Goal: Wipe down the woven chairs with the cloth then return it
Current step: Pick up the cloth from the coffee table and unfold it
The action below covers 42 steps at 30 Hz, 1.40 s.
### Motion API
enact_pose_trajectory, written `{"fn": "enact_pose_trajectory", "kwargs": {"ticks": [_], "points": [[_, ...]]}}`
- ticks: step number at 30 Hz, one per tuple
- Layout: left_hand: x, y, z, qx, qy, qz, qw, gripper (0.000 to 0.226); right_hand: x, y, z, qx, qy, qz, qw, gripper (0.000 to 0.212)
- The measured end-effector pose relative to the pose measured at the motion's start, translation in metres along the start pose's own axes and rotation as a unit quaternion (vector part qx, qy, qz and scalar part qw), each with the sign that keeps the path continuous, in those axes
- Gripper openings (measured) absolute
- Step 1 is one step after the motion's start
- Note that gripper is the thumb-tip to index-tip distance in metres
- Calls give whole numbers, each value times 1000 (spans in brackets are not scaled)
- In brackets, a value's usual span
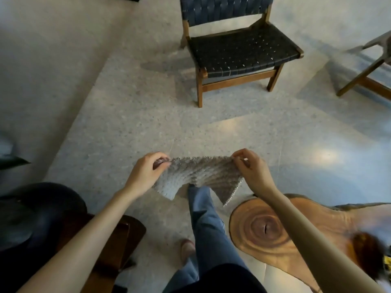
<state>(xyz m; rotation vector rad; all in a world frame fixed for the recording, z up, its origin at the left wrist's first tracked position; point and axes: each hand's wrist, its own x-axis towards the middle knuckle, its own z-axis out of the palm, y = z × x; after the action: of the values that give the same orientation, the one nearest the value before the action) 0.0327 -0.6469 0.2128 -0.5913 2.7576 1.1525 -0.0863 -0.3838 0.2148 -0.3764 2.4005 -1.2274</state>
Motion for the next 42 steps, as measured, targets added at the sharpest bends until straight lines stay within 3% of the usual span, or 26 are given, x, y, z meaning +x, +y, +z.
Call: {"fn": "enact_pose_trajectory", "kwargs": {"ticks": [9,20,29,37,42], "points": [[189,13,-31,8,-77,-34,996,15,163,-6,-34,65,12,88,994,25],[416,70,-43,-39,-18,-10,999,10,380,-24,-115,-1,42,70,997,11],[612,96,-51,-71,-19,5,997,11,569,-29,-154,-25,50,97,994,9],[711,100,-47,-63,18,-22,998,11,680,-30,-178,-57,36,92,993,7],[726,77,-16,-69,-24,-43,996,9,707,-3,-165,-87,-3,115,990,14]]}}
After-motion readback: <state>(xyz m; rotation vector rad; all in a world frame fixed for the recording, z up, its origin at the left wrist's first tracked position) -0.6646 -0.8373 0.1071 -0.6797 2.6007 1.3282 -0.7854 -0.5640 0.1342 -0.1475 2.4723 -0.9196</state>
